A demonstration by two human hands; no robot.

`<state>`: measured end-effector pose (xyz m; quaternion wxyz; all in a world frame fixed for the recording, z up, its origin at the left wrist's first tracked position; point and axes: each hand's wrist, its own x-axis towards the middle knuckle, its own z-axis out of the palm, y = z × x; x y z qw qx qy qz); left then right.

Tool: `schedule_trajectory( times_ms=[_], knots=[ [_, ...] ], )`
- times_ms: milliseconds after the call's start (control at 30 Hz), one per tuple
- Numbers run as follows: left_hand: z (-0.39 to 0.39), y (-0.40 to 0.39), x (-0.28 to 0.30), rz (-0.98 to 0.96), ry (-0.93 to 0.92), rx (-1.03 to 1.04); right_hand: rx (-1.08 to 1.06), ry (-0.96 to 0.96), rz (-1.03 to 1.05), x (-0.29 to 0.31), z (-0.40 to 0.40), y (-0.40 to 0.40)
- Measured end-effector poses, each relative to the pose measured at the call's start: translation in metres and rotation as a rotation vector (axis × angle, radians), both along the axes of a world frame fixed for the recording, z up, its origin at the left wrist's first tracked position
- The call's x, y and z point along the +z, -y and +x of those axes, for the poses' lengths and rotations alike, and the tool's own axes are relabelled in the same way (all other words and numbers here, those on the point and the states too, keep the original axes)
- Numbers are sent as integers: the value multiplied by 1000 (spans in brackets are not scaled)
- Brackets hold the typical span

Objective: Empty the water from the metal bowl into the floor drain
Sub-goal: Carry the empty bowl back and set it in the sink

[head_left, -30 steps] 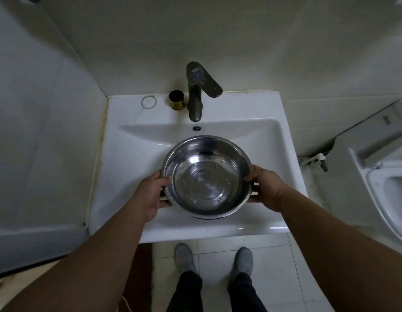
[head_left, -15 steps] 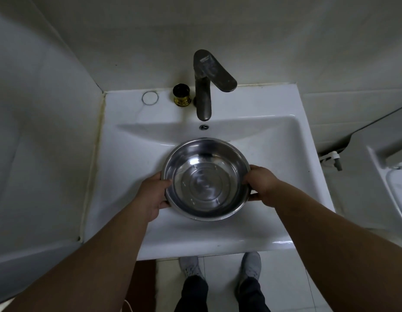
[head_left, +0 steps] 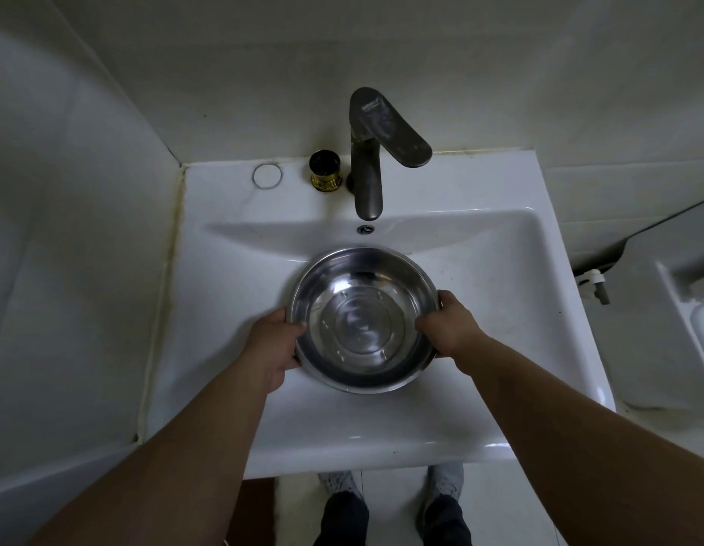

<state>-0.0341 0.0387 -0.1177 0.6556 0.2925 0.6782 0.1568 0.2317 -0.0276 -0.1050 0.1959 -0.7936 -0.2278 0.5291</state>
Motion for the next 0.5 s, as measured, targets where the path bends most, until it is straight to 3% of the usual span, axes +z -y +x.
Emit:
schedule_trajectory(
  times_ms=[500],
  knots=[
    [-4, 10, -5, 20, 54, 136, -149, -190, 81, 6, -6, 9]
  ],
)
